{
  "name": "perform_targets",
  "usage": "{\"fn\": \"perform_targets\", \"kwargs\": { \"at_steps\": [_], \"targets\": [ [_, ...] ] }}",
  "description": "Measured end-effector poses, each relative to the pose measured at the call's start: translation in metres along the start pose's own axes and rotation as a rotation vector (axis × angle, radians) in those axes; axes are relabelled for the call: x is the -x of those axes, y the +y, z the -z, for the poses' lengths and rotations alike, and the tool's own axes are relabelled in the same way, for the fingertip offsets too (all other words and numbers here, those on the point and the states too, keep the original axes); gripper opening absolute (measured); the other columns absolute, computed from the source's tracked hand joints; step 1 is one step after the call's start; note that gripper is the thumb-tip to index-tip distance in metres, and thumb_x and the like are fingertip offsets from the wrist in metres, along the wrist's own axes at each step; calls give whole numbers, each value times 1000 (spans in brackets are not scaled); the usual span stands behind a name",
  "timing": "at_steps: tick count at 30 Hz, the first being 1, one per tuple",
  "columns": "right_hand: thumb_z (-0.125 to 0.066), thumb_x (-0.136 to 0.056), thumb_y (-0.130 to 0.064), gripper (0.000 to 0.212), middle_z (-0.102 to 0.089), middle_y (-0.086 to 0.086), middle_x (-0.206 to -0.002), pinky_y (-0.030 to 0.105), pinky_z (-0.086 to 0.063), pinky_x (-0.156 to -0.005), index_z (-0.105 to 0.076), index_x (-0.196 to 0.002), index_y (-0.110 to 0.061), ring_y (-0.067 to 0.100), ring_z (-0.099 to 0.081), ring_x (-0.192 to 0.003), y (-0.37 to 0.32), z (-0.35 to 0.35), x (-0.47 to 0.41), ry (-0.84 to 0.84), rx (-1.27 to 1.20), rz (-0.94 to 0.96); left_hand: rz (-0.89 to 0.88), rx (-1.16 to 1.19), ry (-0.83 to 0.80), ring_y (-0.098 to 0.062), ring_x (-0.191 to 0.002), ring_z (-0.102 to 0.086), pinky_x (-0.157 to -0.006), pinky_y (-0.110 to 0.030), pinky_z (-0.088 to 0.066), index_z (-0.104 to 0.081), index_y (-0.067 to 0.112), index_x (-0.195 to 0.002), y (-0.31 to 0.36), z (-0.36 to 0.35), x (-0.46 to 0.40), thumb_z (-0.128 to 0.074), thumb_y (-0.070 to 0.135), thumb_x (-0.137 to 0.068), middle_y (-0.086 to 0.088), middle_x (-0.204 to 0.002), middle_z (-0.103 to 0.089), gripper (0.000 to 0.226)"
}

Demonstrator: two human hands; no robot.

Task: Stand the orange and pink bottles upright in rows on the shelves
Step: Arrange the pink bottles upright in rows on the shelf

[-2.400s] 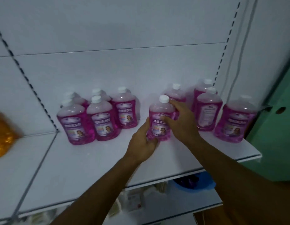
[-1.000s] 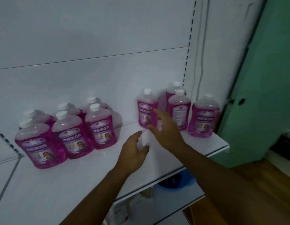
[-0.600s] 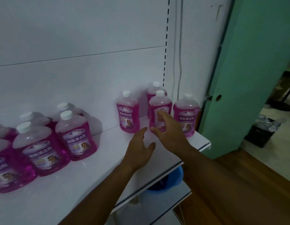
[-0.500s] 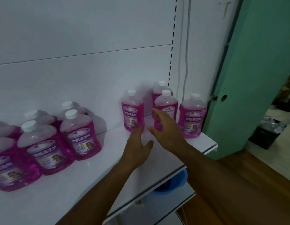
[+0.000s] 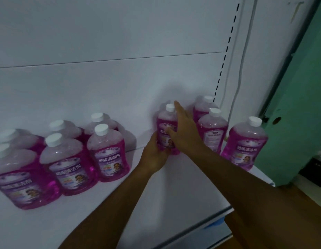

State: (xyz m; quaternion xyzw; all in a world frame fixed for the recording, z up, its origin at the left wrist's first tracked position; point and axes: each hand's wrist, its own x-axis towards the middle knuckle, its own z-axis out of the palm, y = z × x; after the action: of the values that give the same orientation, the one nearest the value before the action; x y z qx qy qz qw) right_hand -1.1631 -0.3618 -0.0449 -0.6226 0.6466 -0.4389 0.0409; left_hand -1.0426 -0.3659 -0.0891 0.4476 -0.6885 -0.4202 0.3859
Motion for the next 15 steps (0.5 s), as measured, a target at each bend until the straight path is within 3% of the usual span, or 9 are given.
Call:
{"fn": "perform_targets", "kwargs": {
  "at_steps": [3, 6, 9, 12, 13, 15],
  "targets": [
    [-69, -84, -10, 73, -47, 8, -139, 21, -32, -103, -34, -147, -22, 22, -45, -127, 5, -2, -7, -7, -39, 35, 6, 49, 19, -5, -102, -62, -83, -17, -51, -48, 33, -123, -2, 0, 6, -66, 7, -87, 17, -110, -61, 48],
    [-71, -79, -4, 75, -50, 5, -135, 5, -24, -95, -39, -144, -21, 17, -46, -124, 2, -6, -14, -100, -127, 147, 27, 67, 108, -3, -105, -60, -92, -24, -52, -44, 38, -128, -3, 2, 21, -67, 18, -86, 17, -118, -60, 53],
    [-74, -77, -5, 75, -52, 5, -136, 18, -33, -104, -42, -143, -18, 18, -48, -124, -8, -18, -14, -166, -176, 295, 73, -60, 228, -14, -114, -57, -98, -31, -48, -37, 21, -143, -2, 10, 33, -65, 18, -88, 5, -127, -58, 61],
    [-74, -80, -5, 71, -52, 4, -136, 22, -38, -105, -42, -143, -16, 14, -47, -124, -19, -32, -14, -210, -279, 350, 32, -117, 300, -13, -111, -56, -98, -17, -45, -38, 15, -142, 2, 18, 39, -61, 16, -93, -1, -126, -58, 54],
    [-73, -82, -5, 70, -51, 2, -137, 15, -35, -105, -42, -143, -17, 12, -46, -124, -22, -37, -15, -238, -302, 355, 13, -151, 326, -10, -111, -55, -96, -8, -42, -39, 16, -141, 4, 20, 40, -61, 16, -93, 1, -126, -58, 53],
    [-71, -84, -6, 68, -47, 3, -138, 1, -24, -100, -41, -144, -19, 11, -43, -125, -26, -42, -21, -275, -288, 388, 12, -186, 353, -10, -112, -56, -91, -7, -40, -41, 16, -141, 5, 27, 42, -64, 17, -91, 3, -127, -59, 54]
  ]
}}
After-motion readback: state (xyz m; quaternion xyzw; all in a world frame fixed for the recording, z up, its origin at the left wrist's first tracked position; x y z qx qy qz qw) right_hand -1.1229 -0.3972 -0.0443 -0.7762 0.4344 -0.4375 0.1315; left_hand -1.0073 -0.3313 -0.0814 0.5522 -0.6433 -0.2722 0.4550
